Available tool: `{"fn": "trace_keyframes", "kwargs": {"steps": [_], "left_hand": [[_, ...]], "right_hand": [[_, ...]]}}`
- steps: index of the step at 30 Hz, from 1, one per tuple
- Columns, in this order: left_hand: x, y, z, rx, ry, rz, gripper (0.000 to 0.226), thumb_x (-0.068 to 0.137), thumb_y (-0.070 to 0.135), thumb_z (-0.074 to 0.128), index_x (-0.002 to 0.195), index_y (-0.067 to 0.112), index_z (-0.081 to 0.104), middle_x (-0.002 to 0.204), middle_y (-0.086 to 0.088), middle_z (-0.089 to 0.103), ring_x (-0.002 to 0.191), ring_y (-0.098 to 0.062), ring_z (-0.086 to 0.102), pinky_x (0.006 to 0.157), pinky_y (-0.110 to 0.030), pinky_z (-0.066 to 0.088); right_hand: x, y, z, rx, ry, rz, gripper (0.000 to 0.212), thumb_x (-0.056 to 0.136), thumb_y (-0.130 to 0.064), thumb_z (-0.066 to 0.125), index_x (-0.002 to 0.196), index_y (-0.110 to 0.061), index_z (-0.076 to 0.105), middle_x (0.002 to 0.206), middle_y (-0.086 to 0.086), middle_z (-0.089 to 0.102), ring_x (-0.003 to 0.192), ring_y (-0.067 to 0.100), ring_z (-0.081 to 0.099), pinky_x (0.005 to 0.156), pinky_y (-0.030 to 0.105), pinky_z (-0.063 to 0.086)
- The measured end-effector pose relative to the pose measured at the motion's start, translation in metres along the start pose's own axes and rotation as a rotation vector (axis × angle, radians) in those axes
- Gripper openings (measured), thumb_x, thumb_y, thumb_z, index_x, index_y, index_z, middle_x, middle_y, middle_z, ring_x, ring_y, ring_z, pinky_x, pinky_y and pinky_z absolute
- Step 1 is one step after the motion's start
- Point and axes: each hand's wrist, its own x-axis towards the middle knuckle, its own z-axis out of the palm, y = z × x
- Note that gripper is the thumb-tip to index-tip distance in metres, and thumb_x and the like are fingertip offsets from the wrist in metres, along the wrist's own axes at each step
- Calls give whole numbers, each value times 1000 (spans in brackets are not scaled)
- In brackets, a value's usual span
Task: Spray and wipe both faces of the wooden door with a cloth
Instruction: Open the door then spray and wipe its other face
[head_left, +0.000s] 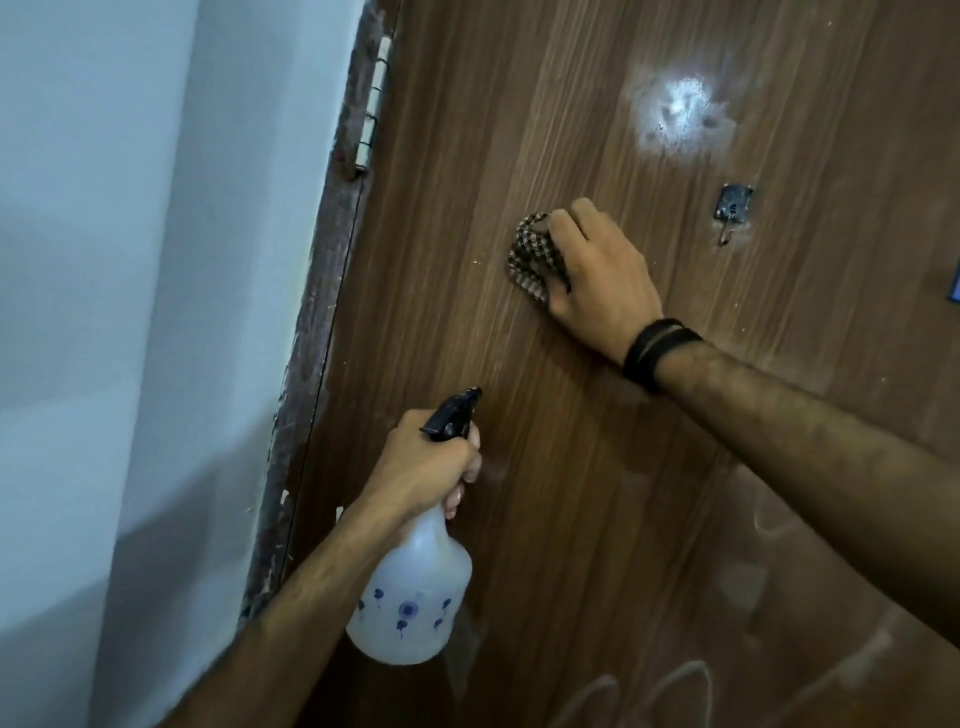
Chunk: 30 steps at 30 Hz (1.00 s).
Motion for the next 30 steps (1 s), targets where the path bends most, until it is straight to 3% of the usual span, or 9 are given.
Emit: {"fn": "trace_keyframes", "kwargs": {"steps": [4, 8, 10, 13, 16, 20, 26, 30], "left_hand": [[4, -6, -22, -8, -2, 15, 23, 80, -13, 56, 83, 8, 63, 62, -8, 53, 41, -16, 44, 43, -28, 40], [1, -20, -41, -43, 9, -11, 21, 81, -12, 56, 85, 7, 63, 68, -12, 53, 41, -15, 44, 43, -28, 39], [-3, -30, -47, -52, 1, -32, 21, 81, -12, 56, 85, 8, 63, 68, -14, 52, 40, -16, 43, 43, -28, 38], [-8, -44, -55, -34, -14, -60, 20, 83, -11, 57, 87, 7, 64, 67, -14, 52, 42, -17, 44, 44, -28, 39], [-6, -52, -57, -38, -5, -72, 21, 83, -11, 57, 86, 8, 64, 63, -9, 53, 42, -16, 45, 46, -28, 40], [-8, -64, -60, -44, 14, -89, 22, 83, -10, 57, 86, 10, 65, 62, -5, 57, 42, -15, 46, 46, -28, 41], [-9, -86, -70, -28, 48, -108, 25, 79, -11, 55, 82, 12, 64, 57, -4, 55, 41, -18, 45, 46, -29, 39], [-8, -87, -74, -10, 79, -105, 25, 81, -11, 53, 78, 12, 62, 50, 2, 54, 40, -17, 45, 45, -28, 40]], "right_hand": [[-41, -32, 15, 17, -71, -30, 34, 85, -11, 67, 115, -9, 51, 111, 10, 50, 90, 26, 49, 67, 42, 52], [-116, -77, 37, 39, -281, -240, 55, 69, -9, 75, 117, -9, 49, 110, 11, 54, 89, 25, 47, 64, 37, 51], [-136, -87, 41, 28, -326, -293, 52, 70, -8, 70, 117, -9, 49, 107, 11, 54, 87, 24, 45, 63, 36, 49], [-121, -82, 37, 13, -265, -196, 42, 76, -6, 63, 117, -8, 53, 105, 12, 55, 85, 27, 49, 61, 40, 51], [-86, -71, 33, -7, -91, 26, 34, 86, -12, 62, 119, -6, 58, 106, 13, 56, 87, 31, 53, 63, 47, 51], [-81, -85, 42, -30, 76, 196, 33, 93, -19, 65, 123, -7, 58, 111, 14, 56, 93, 26, 51, 72, 36, 50], [-185, -153, 81, -7, -136, 60, 66, 71, 3, 75, 130, -6, 48, 120, 14, 48, 97, 30, 48, 82, 41, 47], [-193, -173, 88, 48, -136, 173, 57, 73, 6, 67, 127, -5, 52, 115, 14, 50, 94, 29, 46, 79, 41, 46]]}}
